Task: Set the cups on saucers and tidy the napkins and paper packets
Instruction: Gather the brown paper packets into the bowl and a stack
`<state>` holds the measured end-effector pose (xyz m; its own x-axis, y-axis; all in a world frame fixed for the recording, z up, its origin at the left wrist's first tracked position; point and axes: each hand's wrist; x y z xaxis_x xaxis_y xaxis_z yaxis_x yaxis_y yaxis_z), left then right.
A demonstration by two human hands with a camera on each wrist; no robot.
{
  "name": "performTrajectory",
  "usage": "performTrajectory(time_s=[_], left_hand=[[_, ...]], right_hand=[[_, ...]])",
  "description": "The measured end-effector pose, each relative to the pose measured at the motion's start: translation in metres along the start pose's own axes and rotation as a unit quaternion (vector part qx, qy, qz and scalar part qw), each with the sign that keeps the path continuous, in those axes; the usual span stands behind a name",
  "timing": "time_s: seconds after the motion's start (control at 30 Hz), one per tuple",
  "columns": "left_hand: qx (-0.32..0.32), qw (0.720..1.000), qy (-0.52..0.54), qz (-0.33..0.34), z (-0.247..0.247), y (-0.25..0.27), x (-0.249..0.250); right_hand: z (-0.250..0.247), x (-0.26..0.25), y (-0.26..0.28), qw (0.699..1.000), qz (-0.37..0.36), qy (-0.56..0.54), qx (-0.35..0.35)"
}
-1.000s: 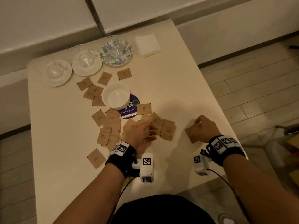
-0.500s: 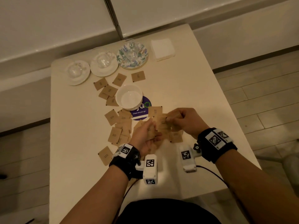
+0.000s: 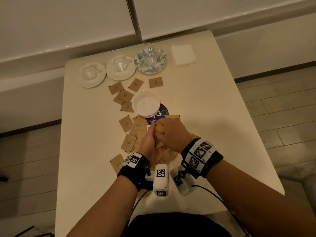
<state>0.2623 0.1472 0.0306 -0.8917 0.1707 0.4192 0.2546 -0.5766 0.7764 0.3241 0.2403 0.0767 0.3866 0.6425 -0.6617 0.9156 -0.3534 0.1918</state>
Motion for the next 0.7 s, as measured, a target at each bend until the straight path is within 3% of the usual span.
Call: performTrajectory(time_s=[0.17,0.3,0.47,0.7], left_hand=[[-0.016,1.0,0.02,0.008,-0.015,0.005,0.01],[0.006,1.0,-0.018,-0.003,-0.024,0.005,0.019],[0.037,0.998,-0.055,-0.016,-0.029,0.008,0.025],[0.023,0.998,-0.062,0.003,-0.034,0.013,0.03]], right_hand=[[0.005,-0.003,-0.004,0.993,0.007,-0.121,-0.009],[0.003,0.005,-0.006,0.947,0.094,-0.306,-0.012],[-0.006,0.023,-0.005,0.923,0.167,-0.347,-0.008],[-0.024,0.03,-0.005,0.962,0.103,-0.253,-0.027]])
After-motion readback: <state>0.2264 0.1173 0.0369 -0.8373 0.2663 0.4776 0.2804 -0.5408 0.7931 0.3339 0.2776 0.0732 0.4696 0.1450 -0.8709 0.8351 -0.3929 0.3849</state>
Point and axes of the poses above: each hand's wrist, its own y-axis away from the middle knuckle, its own z-axis out of the palm, x = y × z, and after that the axes turned 6 degrees about -z, right-handed
